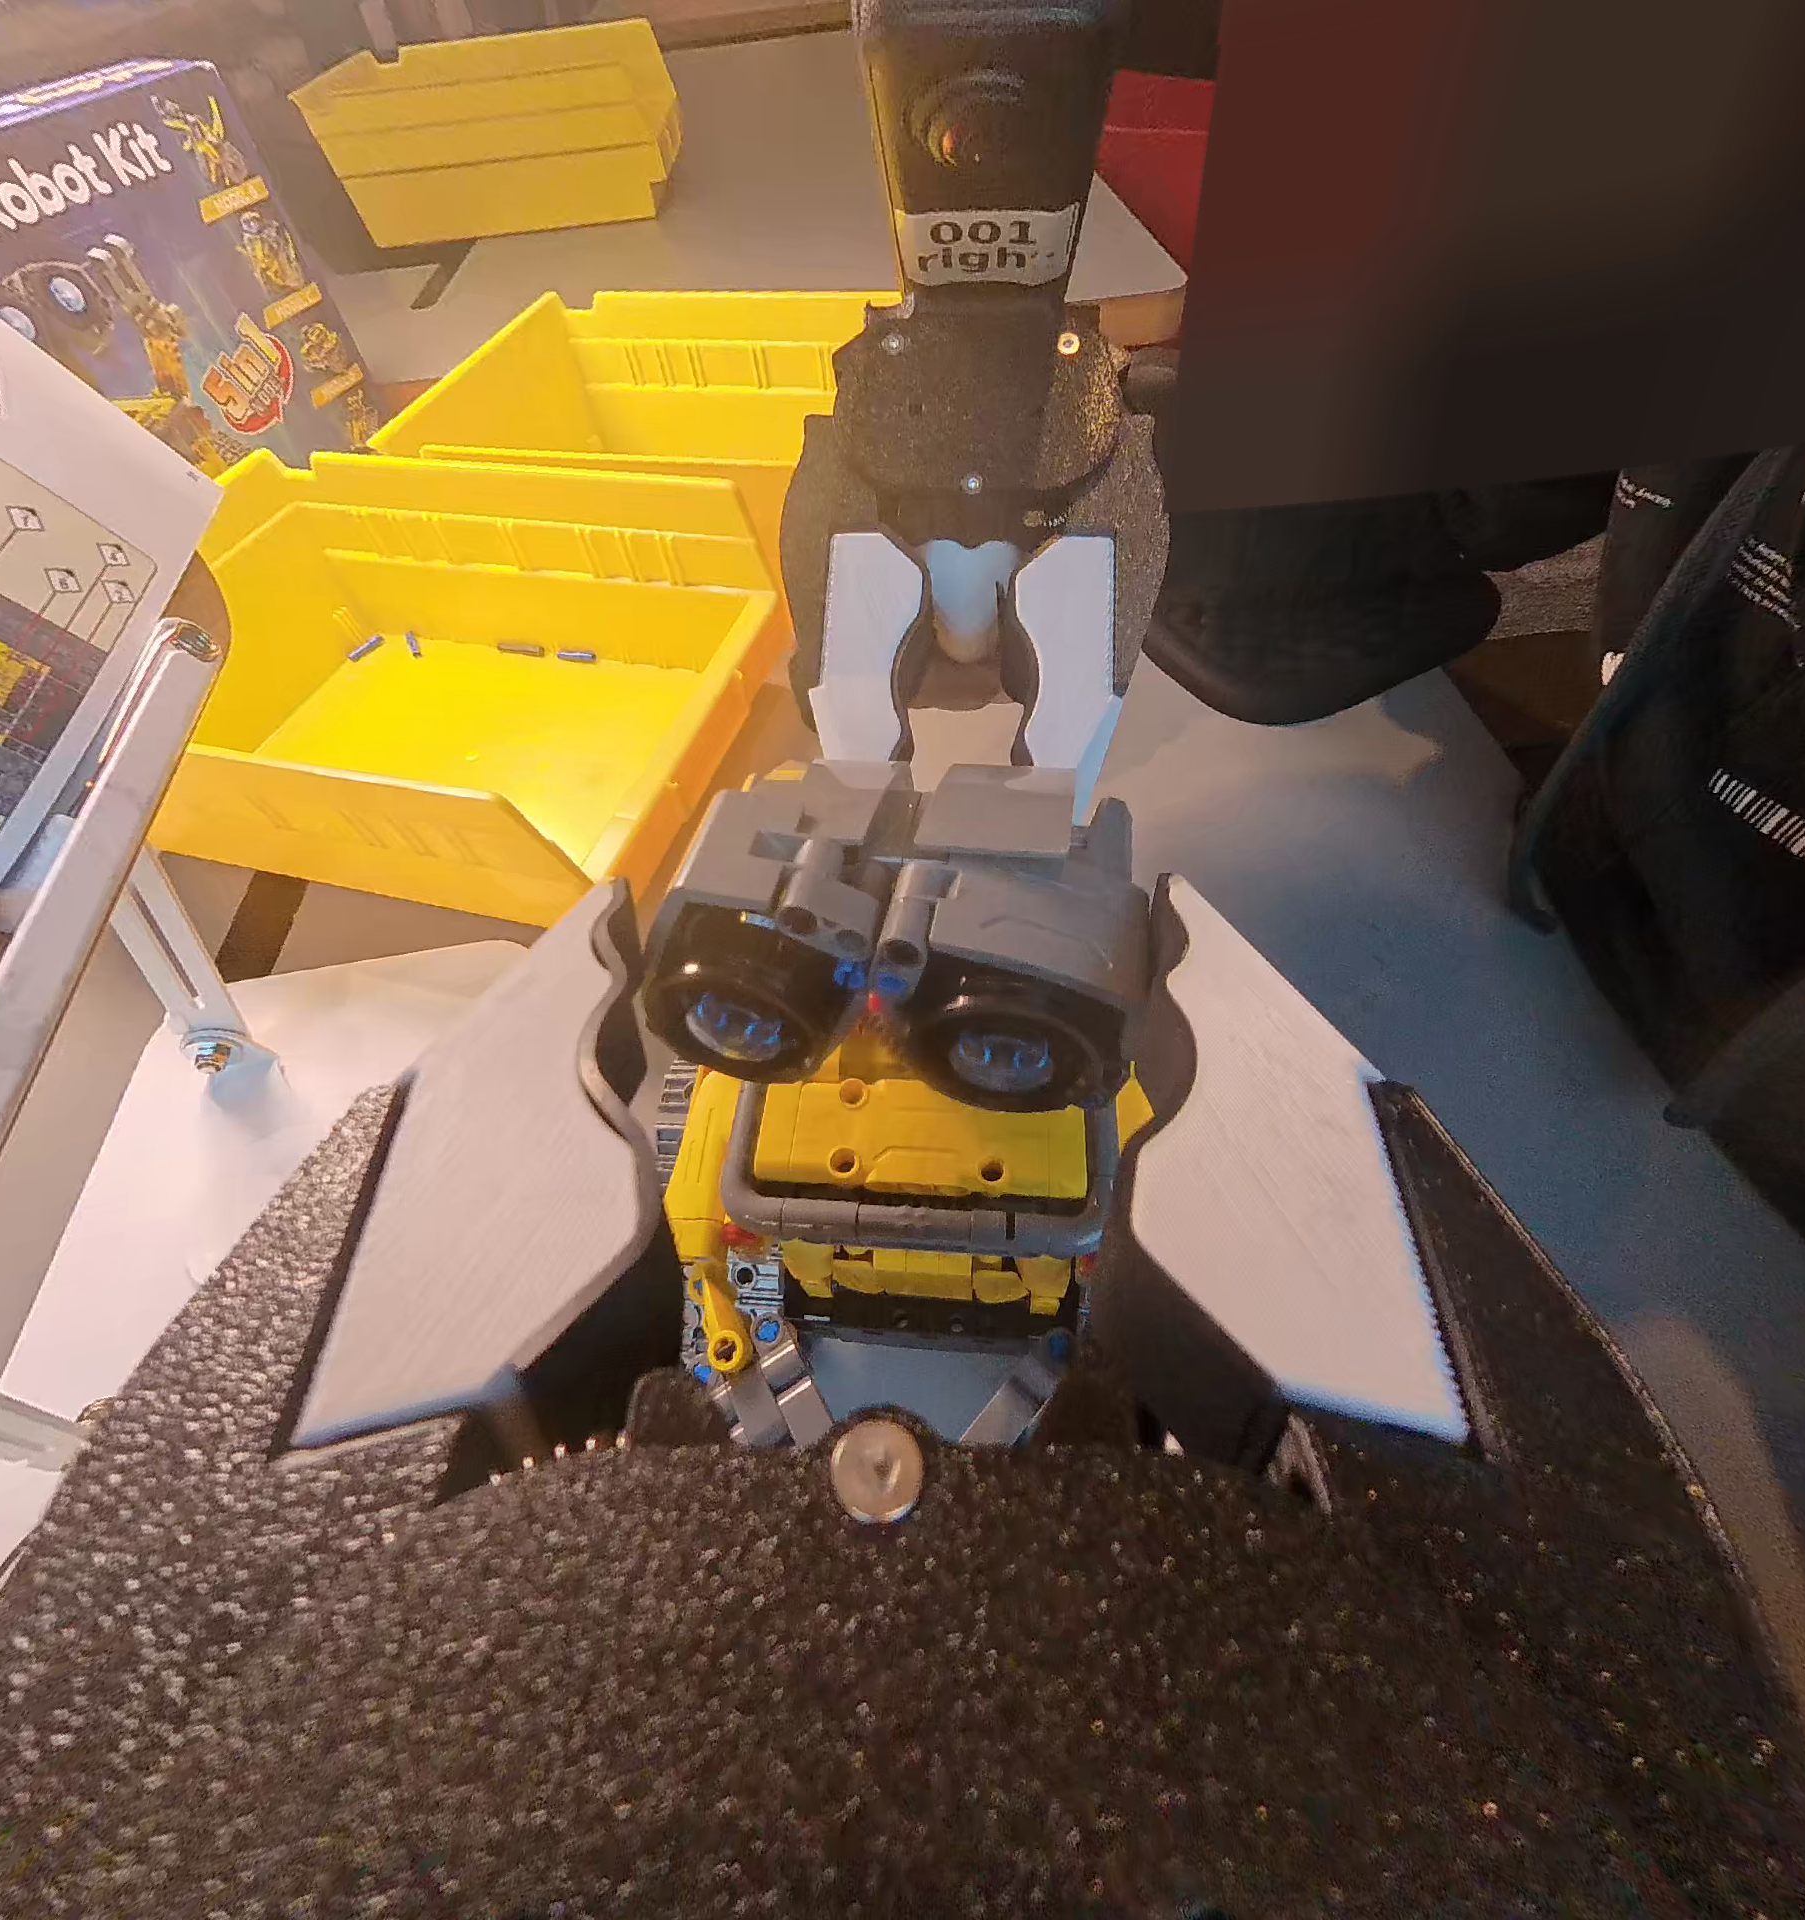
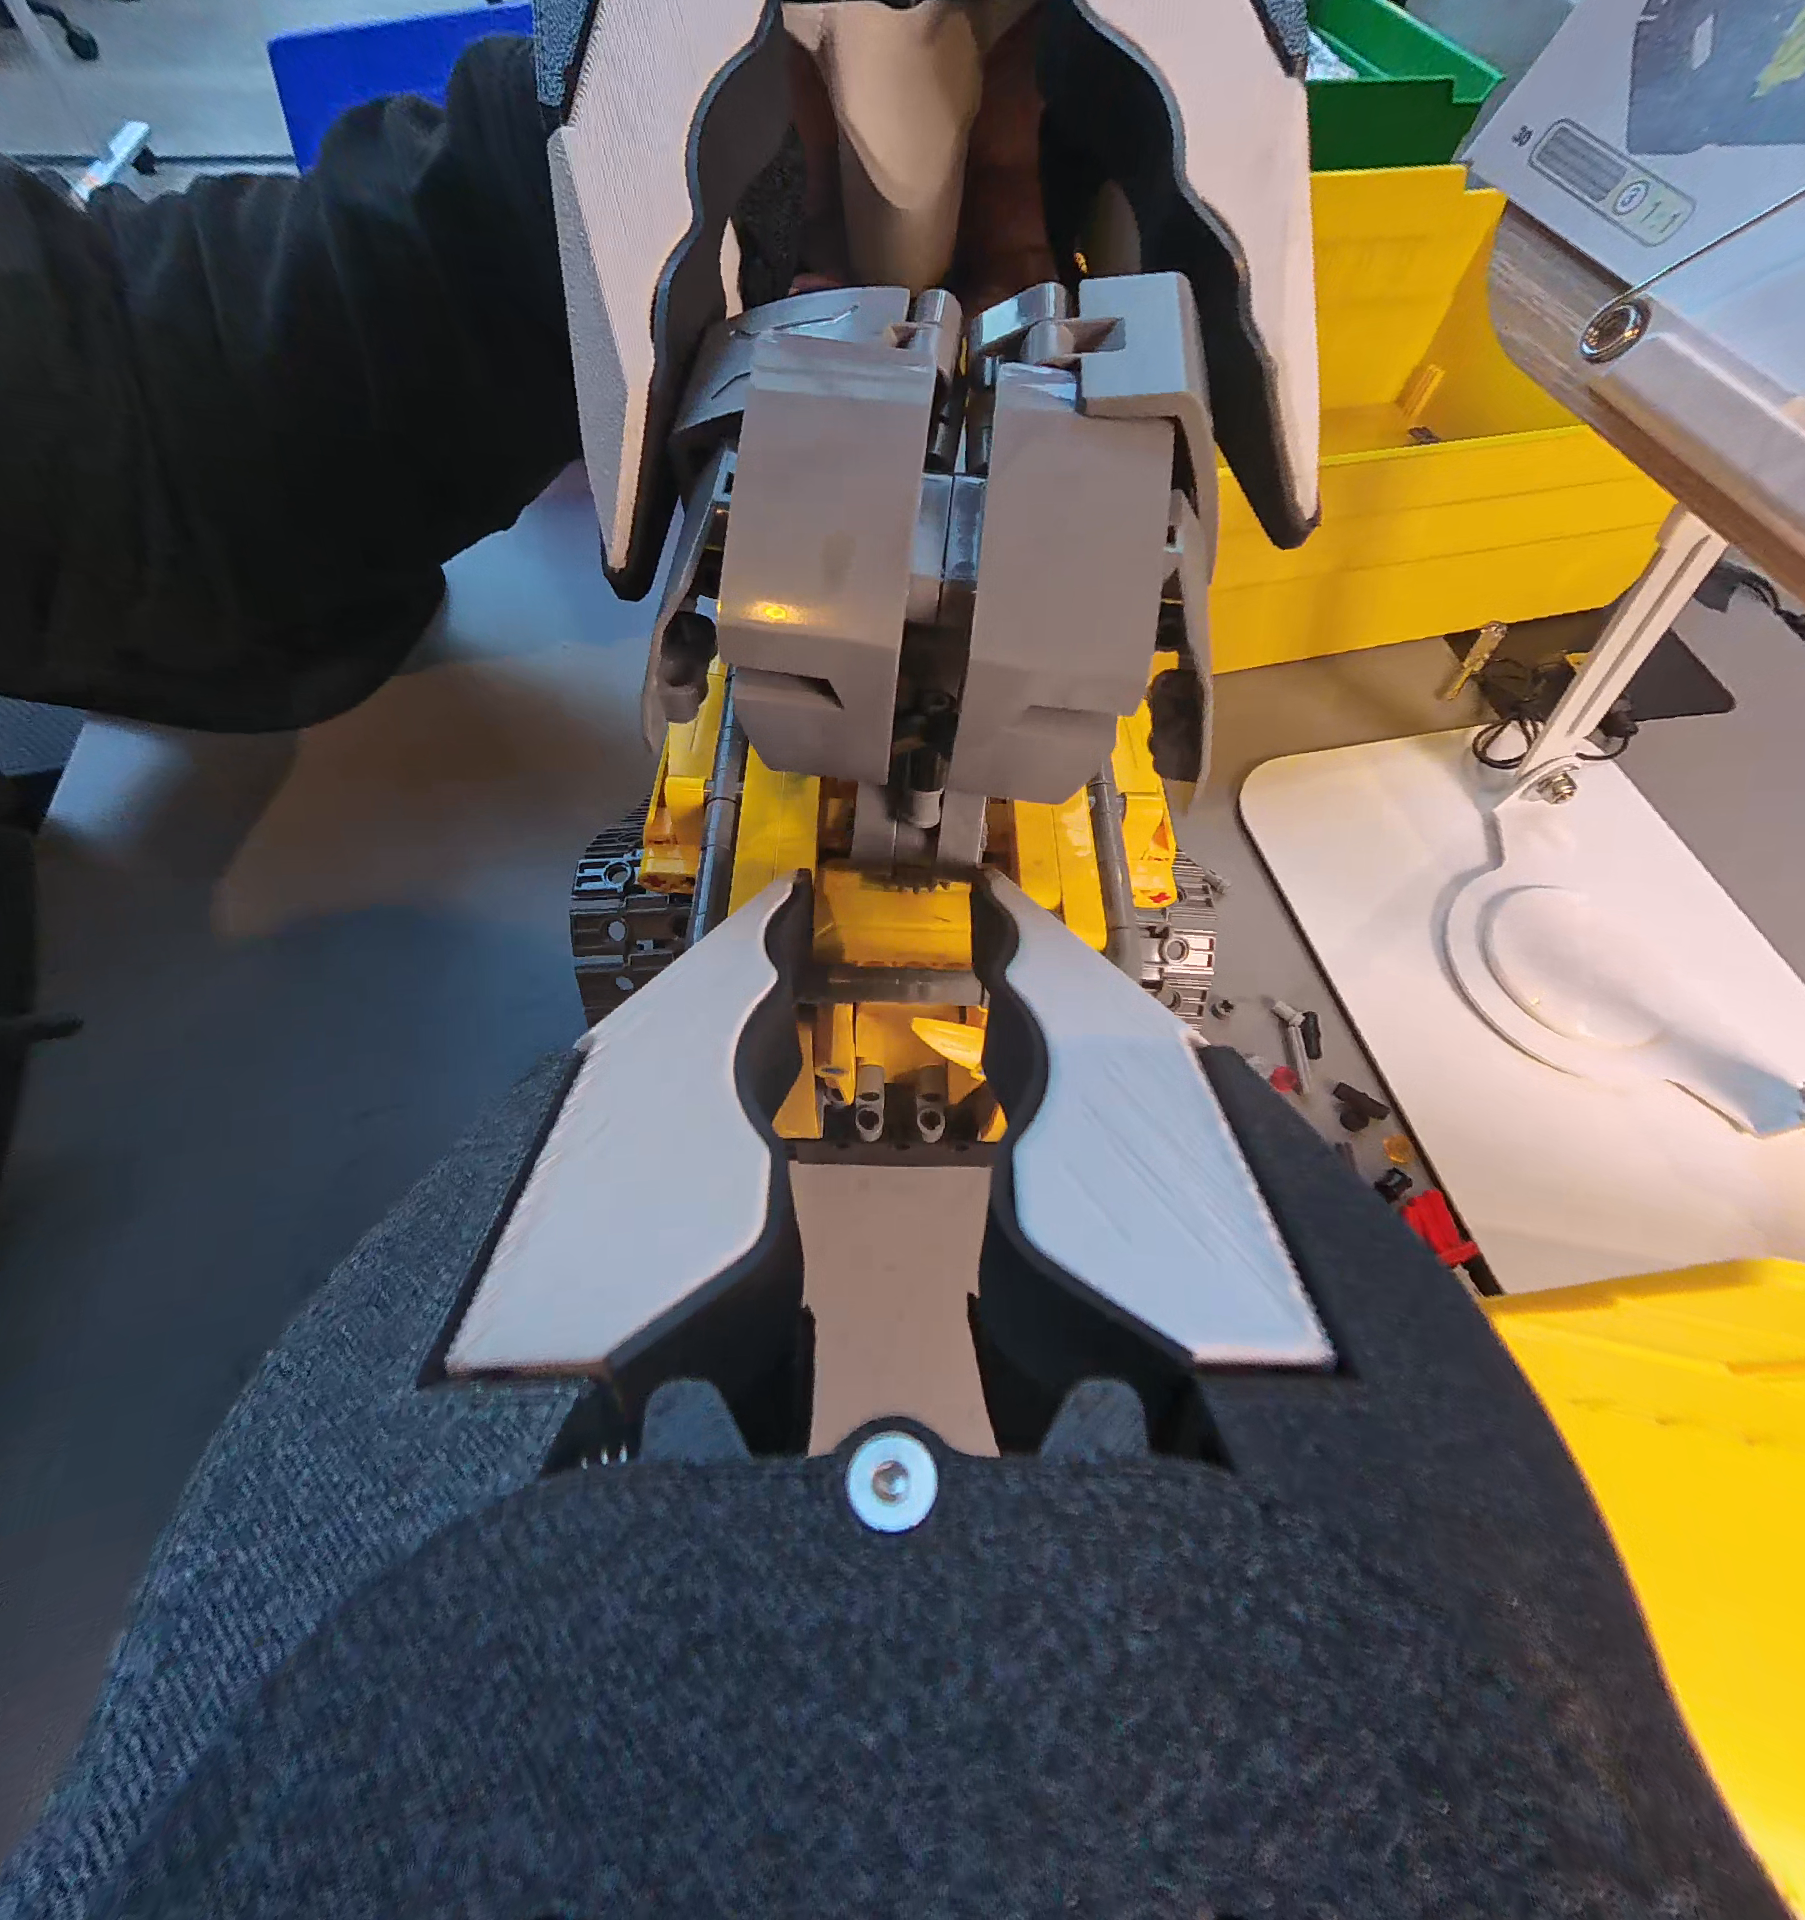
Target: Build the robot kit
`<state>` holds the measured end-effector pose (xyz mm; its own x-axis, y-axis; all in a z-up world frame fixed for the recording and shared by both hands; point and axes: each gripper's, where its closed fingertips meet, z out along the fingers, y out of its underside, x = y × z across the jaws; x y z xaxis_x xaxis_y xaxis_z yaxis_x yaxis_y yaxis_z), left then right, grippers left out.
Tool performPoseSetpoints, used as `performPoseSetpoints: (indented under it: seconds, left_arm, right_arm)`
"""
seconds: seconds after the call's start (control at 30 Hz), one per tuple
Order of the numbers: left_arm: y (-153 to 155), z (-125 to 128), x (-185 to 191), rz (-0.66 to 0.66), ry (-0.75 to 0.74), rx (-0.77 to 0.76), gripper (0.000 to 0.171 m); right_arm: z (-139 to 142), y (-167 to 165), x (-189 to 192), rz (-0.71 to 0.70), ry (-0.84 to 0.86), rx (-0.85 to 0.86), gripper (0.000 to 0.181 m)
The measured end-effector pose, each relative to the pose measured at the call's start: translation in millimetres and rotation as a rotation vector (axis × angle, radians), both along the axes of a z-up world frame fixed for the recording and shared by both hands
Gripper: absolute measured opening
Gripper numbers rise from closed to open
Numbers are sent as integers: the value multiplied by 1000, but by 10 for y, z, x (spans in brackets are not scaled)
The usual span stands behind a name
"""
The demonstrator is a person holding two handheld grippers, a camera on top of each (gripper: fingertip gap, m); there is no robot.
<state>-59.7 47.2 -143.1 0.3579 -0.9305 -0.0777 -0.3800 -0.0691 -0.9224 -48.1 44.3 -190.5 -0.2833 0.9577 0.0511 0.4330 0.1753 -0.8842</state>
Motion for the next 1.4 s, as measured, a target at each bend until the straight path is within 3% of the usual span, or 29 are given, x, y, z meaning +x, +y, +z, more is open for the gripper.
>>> performPoseSetpoints:
  seconds: [1.03, 1.4]
  left_arm:
    - [-12, 1, -11, 51, 0, 40, 95]
    - [-14, 42, -18, 92, 18, 75, 91]
  right_arm:
    - [-24, 22, -56, -34, 20, -112, 24]
    - [-19, 17, -81, -43, 48, -80, 24]
